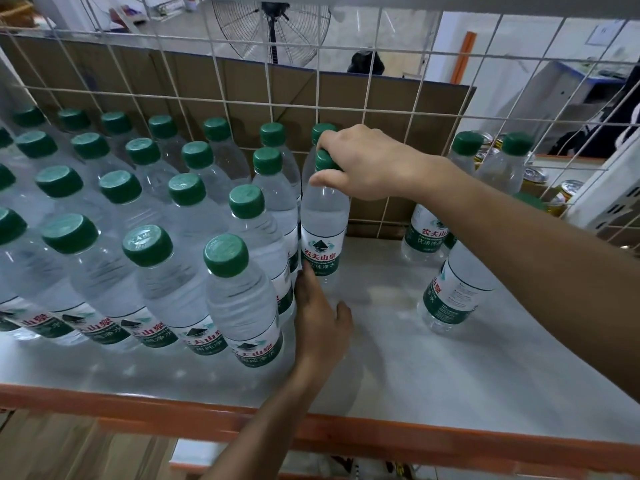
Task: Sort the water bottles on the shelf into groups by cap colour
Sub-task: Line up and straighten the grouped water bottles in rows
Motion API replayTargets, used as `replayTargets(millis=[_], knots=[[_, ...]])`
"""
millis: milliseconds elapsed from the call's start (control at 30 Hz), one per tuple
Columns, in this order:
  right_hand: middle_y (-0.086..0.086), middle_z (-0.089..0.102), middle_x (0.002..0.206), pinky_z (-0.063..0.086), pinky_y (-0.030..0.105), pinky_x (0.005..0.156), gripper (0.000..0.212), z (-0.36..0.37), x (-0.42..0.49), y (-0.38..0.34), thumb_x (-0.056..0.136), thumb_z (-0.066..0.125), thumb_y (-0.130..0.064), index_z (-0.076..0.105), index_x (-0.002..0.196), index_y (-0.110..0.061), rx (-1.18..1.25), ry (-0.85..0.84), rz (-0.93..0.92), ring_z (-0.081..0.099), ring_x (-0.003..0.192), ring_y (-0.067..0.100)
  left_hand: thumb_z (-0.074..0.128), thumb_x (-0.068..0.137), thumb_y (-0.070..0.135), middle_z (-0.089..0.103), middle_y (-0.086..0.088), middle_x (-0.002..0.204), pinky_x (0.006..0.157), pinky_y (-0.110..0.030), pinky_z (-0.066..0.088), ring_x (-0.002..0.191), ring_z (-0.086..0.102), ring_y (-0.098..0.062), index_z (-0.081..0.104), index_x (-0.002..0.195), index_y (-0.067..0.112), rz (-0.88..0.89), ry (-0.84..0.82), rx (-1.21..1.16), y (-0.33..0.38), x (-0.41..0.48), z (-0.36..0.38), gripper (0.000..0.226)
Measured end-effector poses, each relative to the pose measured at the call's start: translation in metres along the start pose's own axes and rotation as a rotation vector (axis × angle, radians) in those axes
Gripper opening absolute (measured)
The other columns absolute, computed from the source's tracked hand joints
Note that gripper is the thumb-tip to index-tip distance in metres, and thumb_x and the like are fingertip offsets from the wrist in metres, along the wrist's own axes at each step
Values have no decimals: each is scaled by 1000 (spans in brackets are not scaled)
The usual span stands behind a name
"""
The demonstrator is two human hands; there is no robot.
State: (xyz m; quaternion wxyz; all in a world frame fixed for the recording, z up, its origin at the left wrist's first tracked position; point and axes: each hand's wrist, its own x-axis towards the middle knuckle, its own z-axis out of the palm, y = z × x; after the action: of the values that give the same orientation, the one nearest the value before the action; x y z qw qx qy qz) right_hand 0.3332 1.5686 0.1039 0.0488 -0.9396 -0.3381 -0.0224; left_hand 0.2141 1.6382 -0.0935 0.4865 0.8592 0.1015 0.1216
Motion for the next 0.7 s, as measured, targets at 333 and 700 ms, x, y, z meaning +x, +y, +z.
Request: replayTargets(millis=[333,700], knots=[[4,56,109,48,37,82,49,-16,-58,-10,86,56,-49,48,121,-15,75,283,24,53,96,21,63,77,2,36,-12,125,99,-40,43,115,45,-30,34,131,1,73,149,-32,16,-20,11,61],[-2,54,106,50,25,85,30,67,-209,43,82,57,-11,55,111,-9,411,1013,527,57,98,16,71,77,27,35,1,147,111,-32,31,134,33,-11,23,146,18,281,-462,-17,50,-13,58,85]])
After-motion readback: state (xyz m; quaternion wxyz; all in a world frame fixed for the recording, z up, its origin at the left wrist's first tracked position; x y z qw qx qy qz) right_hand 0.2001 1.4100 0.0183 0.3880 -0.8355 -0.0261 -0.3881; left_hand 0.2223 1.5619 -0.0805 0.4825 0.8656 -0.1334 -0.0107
